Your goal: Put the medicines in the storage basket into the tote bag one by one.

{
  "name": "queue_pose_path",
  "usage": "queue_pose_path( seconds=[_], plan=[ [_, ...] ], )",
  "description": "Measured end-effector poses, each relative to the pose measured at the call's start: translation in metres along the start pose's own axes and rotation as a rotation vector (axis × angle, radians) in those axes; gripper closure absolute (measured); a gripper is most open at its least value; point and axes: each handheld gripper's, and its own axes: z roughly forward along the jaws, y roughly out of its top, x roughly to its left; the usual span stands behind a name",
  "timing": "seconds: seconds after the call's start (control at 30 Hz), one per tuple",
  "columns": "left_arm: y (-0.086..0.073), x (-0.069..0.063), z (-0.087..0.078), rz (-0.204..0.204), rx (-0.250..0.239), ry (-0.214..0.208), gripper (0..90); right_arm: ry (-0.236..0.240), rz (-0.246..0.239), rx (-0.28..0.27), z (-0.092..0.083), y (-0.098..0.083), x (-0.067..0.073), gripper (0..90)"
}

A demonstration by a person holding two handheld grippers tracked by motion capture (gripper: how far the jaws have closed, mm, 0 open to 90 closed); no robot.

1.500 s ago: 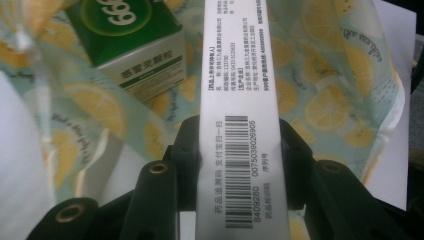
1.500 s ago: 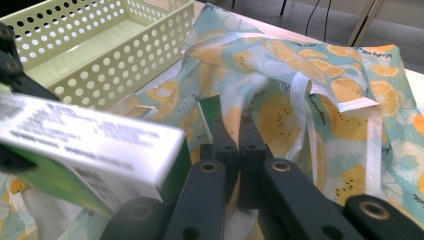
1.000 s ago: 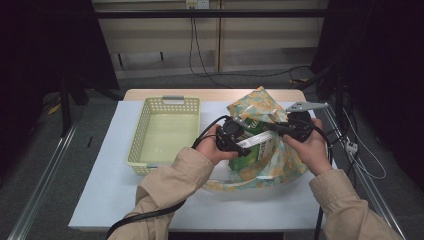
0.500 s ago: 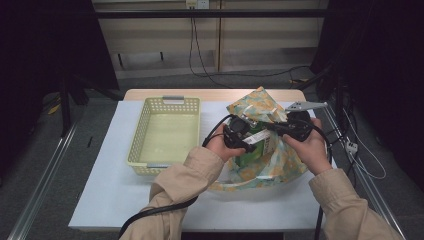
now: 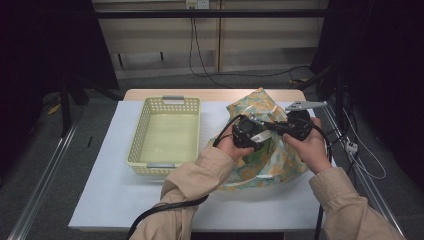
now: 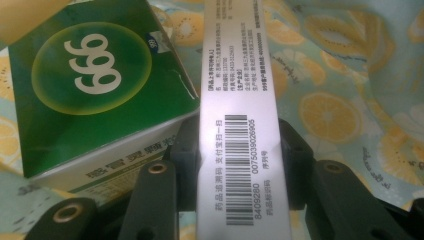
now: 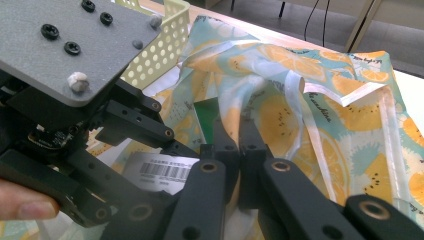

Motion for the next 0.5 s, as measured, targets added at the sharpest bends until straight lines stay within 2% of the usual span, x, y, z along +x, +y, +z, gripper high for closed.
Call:
queue_pose_path(
  seconds=[0.07, 0.1, 0.17, 0.33, 0.4, 0.43, 0.5],
  plan=[
    [0.000, -0.002, 0.001, -0.009, -0.005, -0.004, 60.9, 0.002, -0.001, -0.001, 0.001, 0.000, 0.000, 90.0],
    [0.000, -0.002, 0.001, -0.019, -0.006, -0.006, 57.2, 0.004, 0.000, -0.001, 0.001, 0.000, 0.000, 90.0],
    [-0.001, -0.002, -0.002, -0.019, 0.006, 0.008, 44.3, 0.004, -0.003, 0.001, 0.002, -0.001, 0.000, 90.0],
    [-0.008, 0.000, -0.012, -0.036, 0.021, 0.001, 32.0, 0.003, -0.001, -0.001, 0.000, 0.000, 0.000, 90.0],
    [-0.011, 0.002, -0.020, -0.021, 0.025, 0.000, 32.0, 0.001, 0.000, -0.004, 0.000, 0.000, 0.000, 90.0],
    [-0.013, 0.001, -0.023, -0.032, 0.031, 0.006, 32.2, 0.001, -0.001, -0.004, -0.001, -0.001, 0.000, 90.0],
    [-0.017, 0.003, -0.028, -0.027, 0.037, -0.001, 34.5, -0.001, -0.002, -0.003, -0.001, -0.001, 0.000, 90.0]
  ],
)
